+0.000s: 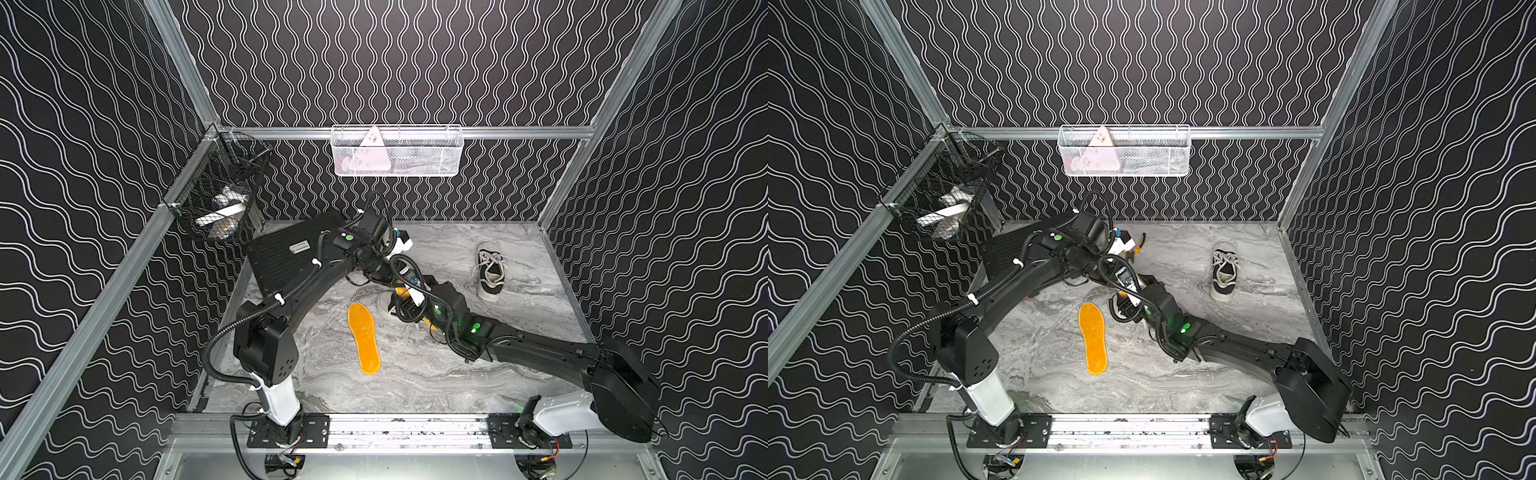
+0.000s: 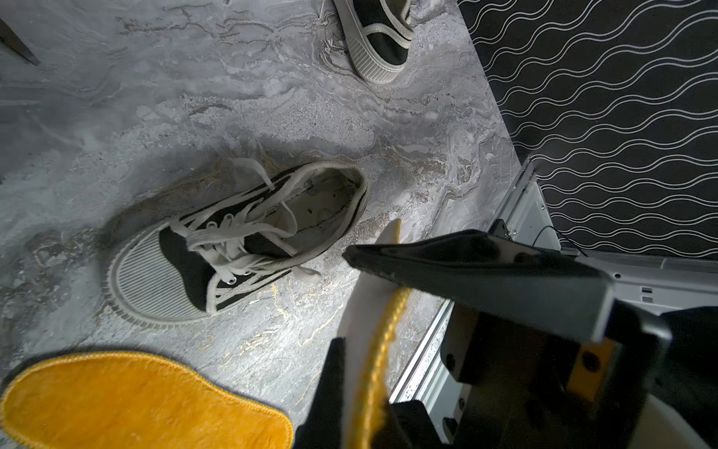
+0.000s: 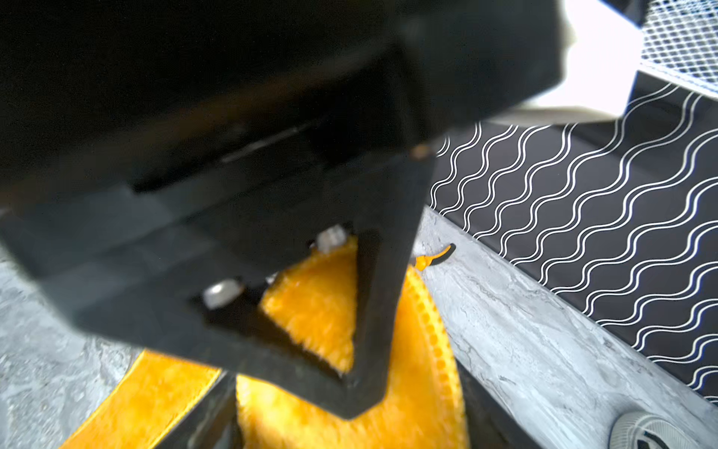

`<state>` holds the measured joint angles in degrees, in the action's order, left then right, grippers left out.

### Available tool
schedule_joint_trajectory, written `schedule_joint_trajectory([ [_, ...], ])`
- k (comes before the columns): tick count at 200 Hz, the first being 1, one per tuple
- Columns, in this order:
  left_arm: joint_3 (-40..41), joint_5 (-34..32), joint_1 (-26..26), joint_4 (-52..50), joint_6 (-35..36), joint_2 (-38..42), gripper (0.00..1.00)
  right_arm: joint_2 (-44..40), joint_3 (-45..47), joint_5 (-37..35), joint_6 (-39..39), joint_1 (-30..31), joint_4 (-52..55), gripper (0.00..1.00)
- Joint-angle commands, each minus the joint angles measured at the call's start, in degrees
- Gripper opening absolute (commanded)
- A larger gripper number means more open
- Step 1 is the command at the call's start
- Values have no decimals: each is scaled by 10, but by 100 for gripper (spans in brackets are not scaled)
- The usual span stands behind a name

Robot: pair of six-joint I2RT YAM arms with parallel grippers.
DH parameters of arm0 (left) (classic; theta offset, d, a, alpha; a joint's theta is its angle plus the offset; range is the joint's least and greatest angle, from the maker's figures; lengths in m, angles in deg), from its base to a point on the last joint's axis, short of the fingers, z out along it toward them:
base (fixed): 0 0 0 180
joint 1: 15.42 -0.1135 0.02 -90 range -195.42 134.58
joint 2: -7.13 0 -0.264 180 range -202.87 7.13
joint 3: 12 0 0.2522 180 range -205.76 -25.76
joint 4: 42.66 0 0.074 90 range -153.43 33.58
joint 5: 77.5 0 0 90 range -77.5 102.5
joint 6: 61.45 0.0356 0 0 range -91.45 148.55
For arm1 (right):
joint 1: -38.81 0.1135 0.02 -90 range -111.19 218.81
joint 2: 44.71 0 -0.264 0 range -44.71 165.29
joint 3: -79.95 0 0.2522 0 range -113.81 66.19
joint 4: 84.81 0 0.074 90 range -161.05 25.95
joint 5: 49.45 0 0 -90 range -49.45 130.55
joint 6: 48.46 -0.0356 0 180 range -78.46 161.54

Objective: Insert the insole into the shoe
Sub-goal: Pick up the insole from the center of the board.

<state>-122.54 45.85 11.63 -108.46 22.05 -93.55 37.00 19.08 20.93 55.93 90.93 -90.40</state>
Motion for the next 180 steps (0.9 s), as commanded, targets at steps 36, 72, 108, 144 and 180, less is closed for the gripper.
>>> schedule_joint_trajectory([
  [36,-8,58,9,-23,6,21,0,8,-2,8,35,-4,121,85],
  [72,-11,56,9,-15,8,26,0,-23,13,68,2,-5,156,95],
  [108,-7,66,10,-20,35,32,0,-99,65,116,-34,-21,138,99],
  [144,0,48,12,-38,86,42,0,-177,79,248,-83,-86,155,98],
  [180,-11,46,25,-56,118,37,0,-215,67,355,-117,-150,176,96],
])
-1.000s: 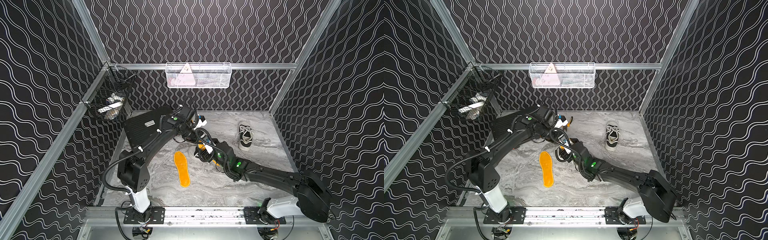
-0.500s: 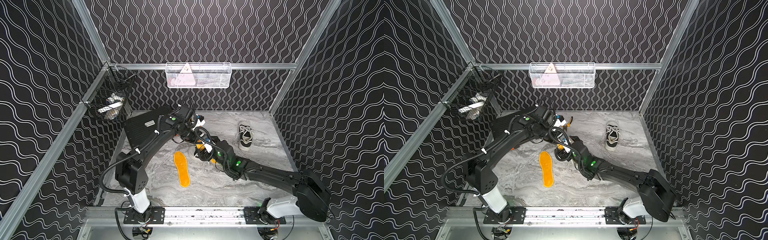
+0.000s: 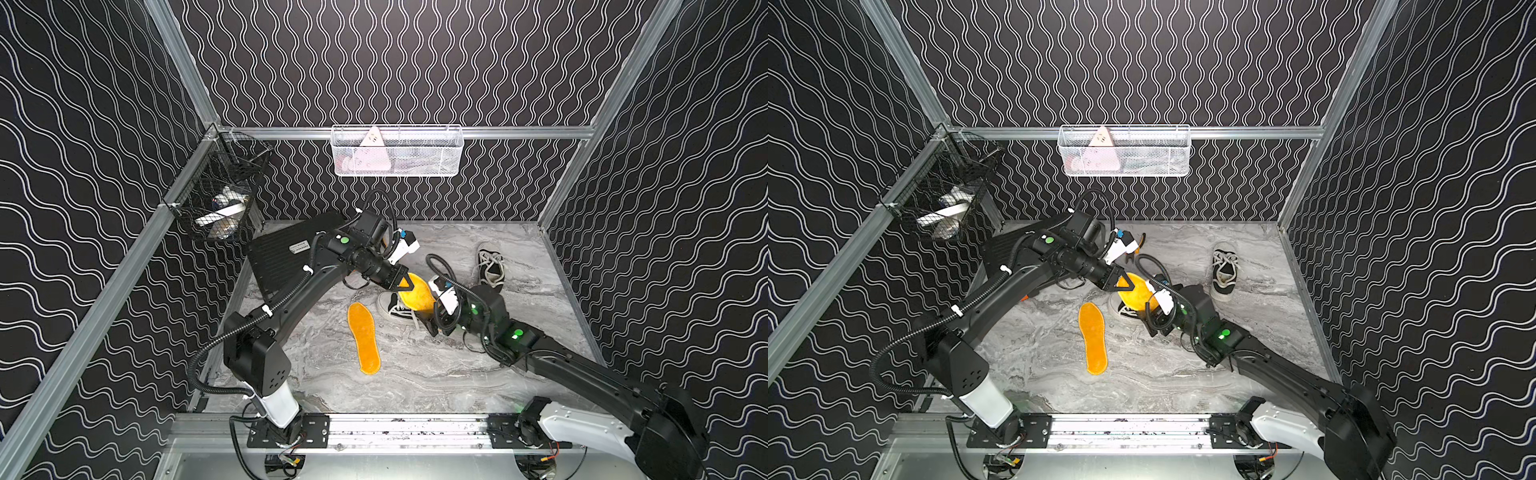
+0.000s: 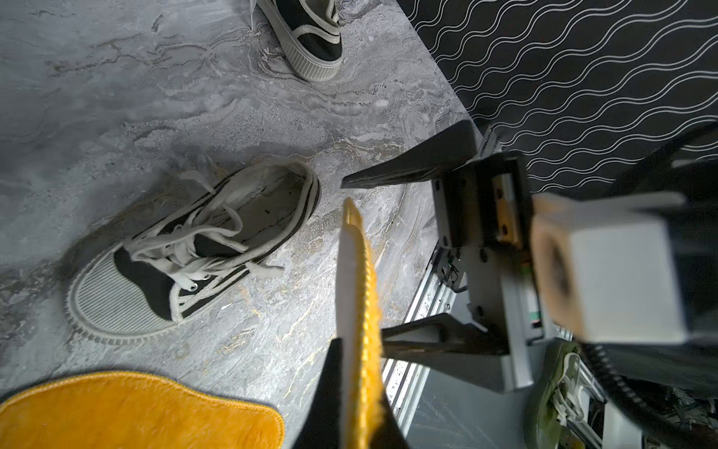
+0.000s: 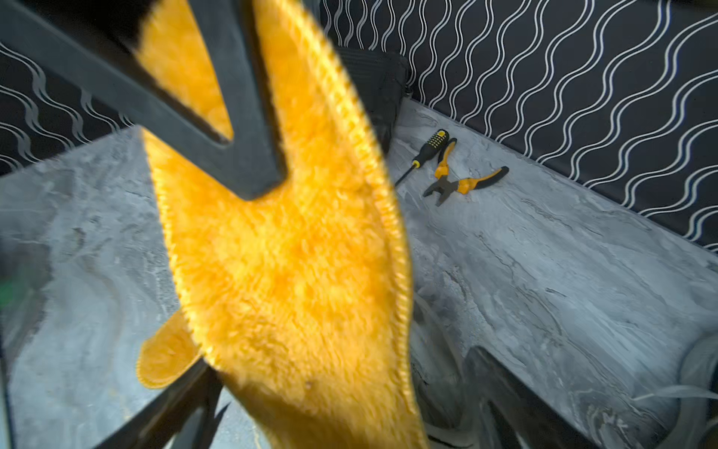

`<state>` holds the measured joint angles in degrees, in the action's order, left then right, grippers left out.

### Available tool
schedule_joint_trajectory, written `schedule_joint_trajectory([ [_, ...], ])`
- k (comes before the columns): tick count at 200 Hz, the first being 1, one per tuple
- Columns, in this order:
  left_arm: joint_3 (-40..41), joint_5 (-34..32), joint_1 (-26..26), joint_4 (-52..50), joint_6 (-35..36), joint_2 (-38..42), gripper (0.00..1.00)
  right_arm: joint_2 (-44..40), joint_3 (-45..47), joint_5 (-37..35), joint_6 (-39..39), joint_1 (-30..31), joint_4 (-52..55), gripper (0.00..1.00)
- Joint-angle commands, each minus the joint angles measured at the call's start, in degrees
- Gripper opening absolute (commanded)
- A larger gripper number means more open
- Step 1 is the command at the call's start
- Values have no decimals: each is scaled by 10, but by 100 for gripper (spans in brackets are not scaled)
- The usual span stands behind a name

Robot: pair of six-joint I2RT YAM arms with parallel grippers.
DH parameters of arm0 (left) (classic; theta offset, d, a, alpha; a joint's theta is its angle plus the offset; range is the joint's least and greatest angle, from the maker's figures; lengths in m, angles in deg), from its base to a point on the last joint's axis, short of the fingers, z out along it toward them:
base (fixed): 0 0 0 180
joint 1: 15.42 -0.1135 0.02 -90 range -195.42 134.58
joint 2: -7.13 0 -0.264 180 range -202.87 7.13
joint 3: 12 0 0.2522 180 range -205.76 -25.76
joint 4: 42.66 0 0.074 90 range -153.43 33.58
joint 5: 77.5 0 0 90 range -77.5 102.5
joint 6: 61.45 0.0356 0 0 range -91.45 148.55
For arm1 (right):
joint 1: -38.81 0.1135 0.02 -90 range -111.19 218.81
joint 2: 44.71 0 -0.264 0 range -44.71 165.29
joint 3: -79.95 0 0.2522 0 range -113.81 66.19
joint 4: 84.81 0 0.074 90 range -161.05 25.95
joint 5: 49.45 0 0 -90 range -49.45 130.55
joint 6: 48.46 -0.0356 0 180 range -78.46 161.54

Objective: Insert the insole into the shoe
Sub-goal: Pick up the insole from the center of the board.

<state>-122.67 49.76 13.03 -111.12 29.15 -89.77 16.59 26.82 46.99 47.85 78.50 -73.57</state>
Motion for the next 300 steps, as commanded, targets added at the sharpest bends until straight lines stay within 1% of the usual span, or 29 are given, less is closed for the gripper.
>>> schedule_joint_trajectory([
  [1,-10,7,12,-29,49,-1,0,-10,-11,97,-37,-27,8,95],
  [23,-14,1,29,-37,78,2,1,-1,-24,175,-61,-68,6,92],
  [39,-13,-9,29,-34,90,5,1,-1,-34,255,-75,-96,4,91],
  [50,-15,-13,29,-34,99,4,1,-1,-42,295,-82,-109,6,91],
  [71,-28,-24,29,-32,106,-5,2,-4,-50,338,-88,-121,12,91],
  [91,-33,-51,29,-21,103,-9,2,-9,-55,379,-89,-123,18,92],
  [100,-36,-51,28,-20,107,-12,2,-10,-56,391,-91,-123,21,92],
  [117,-31,-48,29,-7,101,-9,2,-12,-56,393,-93,-123,25,92],
  [146,-14,8,30,-12,123,4,1,1,-40,306,-120,-128,-15,88],
  [161,-3,30,32,-15,136,13,0,23,-46,313,-121,-133,-26,85],
  [163,-2,32,32,-16,137,15,0,26,-48,315,-120,-145,-24,85],
  [169,-3,37,33,-23,146,16,0,33,-55,320,-115,-153,-20,84],
  [194,-14,43,38,-45,164,13,0,52,-68,346,-91,-157,-16,79],
  [215,-20,43,42,-52,170,9,0,66,-75,383,-85,-157,-17,72],
  [232,-21,37,42,-51,166,5,0,72,-69,413,-102,-156,-45,65],
  [251,-17,32,42,-39,154,6,0,82,-71,428,-112,-156,-51,49],
  [259,-15,33,42,-34,146,7,0,83,-71,429,-115,-156,-49,45],
  [300,-19,21,42,-23,127,5,0,64,-73,419,-103,-139,-20,35],
])
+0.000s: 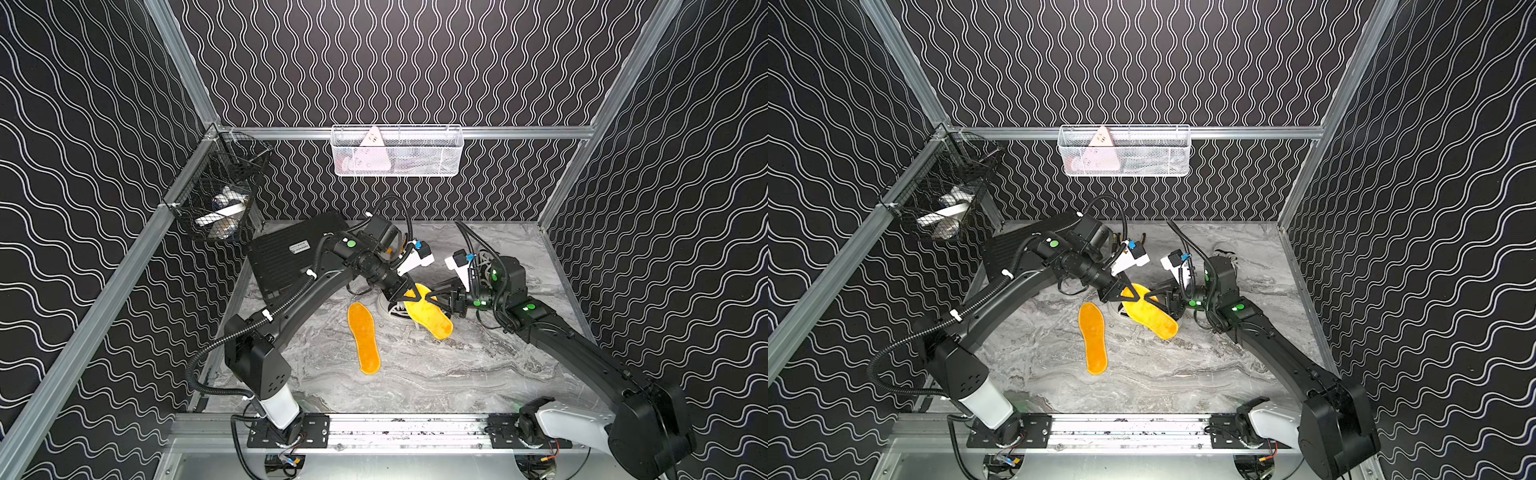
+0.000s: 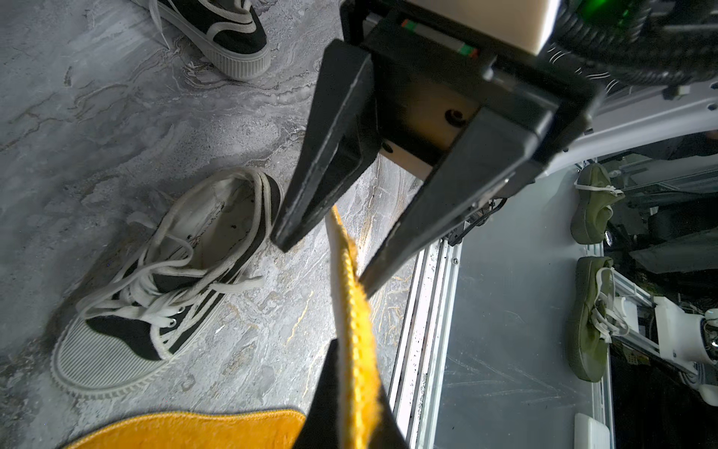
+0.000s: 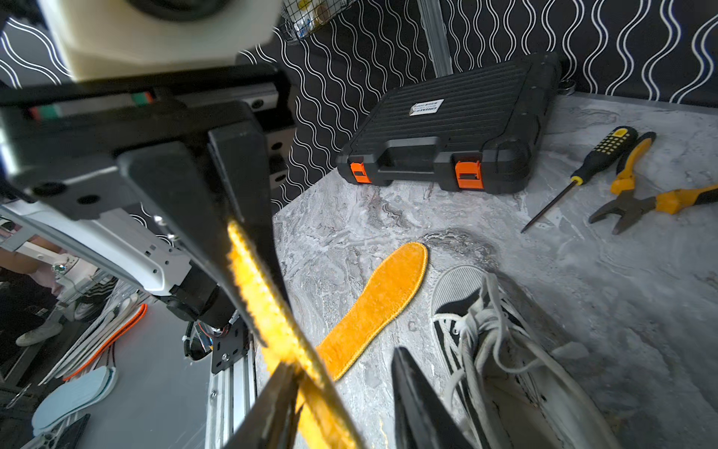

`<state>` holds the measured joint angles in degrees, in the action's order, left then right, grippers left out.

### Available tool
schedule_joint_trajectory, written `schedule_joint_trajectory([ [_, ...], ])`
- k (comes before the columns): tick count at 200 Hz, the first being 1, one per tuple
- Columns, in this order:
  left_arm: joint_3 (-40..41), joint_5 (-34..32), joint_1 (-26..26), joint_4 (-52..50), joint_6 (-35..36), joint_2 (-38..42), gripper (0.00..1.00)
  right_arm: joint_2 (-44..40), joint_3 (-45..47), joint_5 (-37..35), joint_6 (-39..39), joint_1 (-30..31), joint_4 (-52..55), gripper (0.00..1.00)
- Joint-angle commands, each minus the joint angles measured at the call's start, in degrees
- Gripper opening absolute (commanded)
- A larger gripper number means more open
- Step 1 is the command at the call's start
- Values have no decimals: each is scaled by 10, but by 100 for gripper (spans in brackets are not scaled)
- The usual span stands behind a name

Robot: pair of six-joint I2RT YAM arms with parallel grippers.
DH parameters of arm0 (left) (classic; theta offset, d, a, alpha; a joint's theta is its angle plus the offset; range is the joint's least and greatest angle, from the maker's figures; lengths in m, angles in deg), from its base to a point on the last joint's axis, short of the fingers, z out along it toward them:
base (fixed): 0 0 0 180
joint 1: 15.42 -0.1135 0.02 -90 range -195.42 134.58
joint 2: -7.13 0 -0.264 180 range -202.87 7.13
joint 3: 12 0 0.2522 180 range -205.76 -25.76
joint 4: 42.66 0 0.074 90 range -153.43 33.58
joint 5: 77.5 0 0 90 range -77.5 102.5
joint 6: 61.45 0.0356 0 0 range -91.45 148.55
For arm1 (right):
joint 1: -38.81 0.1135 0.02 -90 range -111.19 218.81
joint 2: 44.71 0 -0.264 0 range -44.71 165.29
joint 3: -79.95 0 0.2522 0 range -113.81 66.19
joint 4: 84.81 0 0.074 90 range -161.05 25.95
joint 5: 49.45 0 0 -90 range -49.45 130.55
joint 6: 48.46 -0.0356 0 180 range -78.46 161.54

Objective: Insert the insole into the shoe
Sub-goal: Pick up the insole from the center of the board.

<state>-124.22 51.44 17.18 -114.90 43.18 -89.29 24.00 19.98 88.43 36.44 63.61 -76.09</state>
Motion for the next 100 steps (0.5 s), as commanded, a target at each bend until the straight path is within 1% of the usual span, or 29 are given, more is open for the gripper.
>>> schedule_joint_trajectory([
  [1,-3,4,0,15,-14,0,0,-11,-5,4,12,10,7,35],
  [6,-5,4,1,17,-16,-1,0,-12,-7,0,17,10,15,34],
  [11,-5,3,1,19,-20,-2,0,-14,-8,-3,19,26,23,33],
  [32,-7,-5,0,33,-36,-3,0,-19,-11,-19,30,39,48,30],
  [49,-14,-14,1,35,-49,-7,0,-25,-14,-54,41,53,72,26],
  [81,-28,-30,0,27,-69,-18,0,-28,-27,-163,79,100,129,22],
  [100,-35,-40,0,23,-85,-25,0,-31,-24,-236,98,132,140,25],
])
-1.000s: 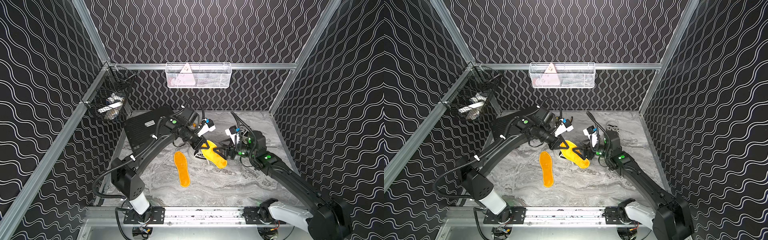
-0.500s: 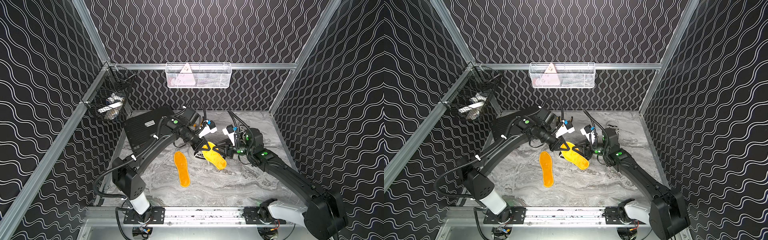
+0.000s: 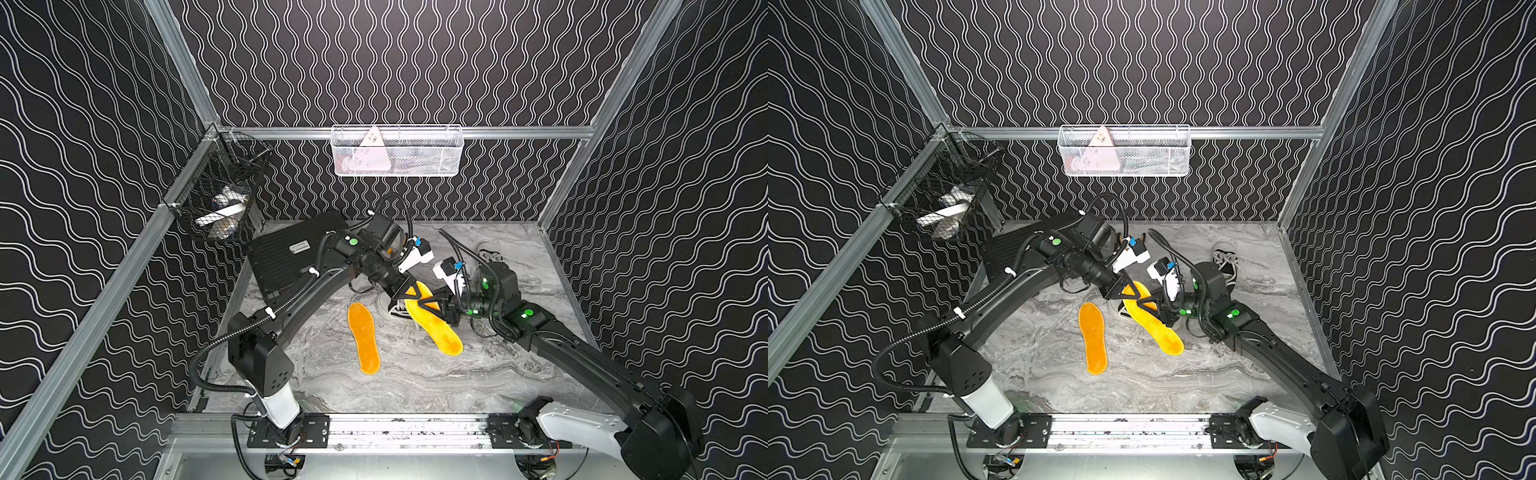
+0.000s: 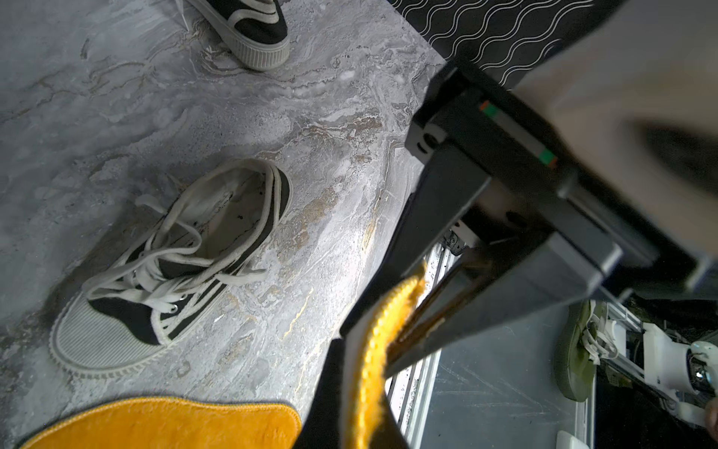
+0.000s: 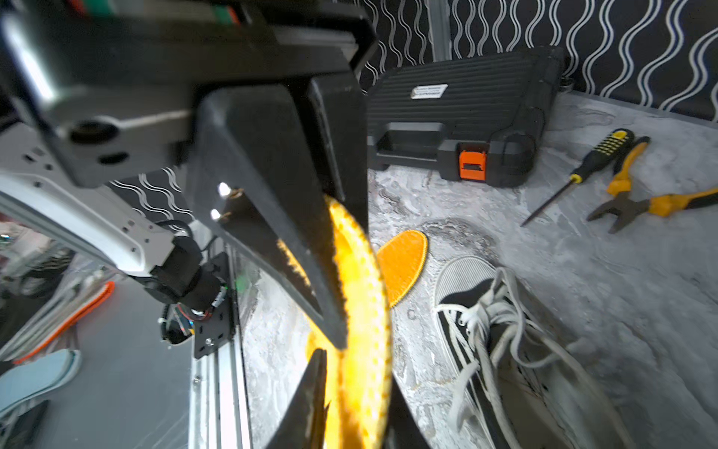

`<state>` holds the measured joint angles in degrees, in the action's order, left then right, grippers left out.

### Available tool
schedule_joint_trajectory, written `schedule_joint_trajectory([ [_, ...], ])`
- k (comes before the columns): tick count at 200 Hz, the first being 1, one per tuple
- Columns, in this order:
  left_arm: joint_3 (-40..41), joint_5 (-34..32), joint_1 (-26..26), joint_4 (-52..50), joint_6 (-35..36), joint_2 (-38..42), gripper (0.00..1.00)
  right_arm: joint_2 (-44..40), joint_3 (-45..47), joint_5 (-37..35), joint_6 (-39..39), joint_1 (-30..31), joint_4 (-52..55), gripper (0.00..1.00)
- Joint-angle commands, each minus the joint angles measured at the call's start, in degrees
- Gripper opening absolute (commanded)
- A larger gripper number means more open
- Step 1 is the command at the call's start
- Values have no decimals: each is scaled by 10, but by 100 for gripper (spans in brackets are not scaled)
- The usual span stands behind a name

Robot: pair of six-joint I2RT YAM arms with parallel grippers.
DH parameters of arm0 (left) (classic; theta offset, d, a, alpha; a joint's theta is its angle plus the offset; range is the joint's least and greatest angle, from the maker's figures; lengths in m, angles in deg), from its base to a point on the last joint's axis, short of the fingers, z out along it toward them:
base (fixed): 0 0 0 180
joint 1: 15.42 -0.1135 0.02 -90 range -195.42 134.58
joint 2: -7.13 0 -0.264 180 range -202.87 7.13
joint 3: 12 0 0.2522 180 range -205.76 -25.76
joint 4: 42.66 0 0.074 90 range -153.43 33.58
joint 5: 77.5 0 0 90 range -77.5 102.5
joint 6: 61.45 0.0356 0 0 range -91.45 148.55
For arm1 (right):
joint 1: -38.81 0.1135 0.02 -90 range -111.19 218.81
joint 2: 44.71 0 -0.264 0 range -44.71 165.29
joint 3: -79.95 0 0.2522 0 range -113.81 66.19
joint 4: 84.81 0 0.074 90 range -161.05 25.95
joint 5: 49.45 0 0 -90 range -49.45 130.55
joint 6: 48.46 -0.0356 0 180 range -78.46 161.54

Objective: Insert the insole into the shoe
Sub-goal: Pick up the insole from the center of the board.

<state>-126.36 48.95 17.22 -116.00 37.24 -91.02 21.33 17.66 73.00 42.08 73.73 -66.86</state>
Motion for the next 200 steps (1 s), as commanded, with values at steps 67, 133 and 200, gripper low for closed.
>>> schedule_joint_trajectory([
  [67,-39,-10,-8,21,-58,-32,0,-16,24,-225,88,100,22,58],
  [133,-39,40,-23,28,-88,-34,0,22,31,-343,122,149,-36,74],
  [200,-30,36,-30,17,-94,-24,1,41,50,-472,158,170,-150,73],
])
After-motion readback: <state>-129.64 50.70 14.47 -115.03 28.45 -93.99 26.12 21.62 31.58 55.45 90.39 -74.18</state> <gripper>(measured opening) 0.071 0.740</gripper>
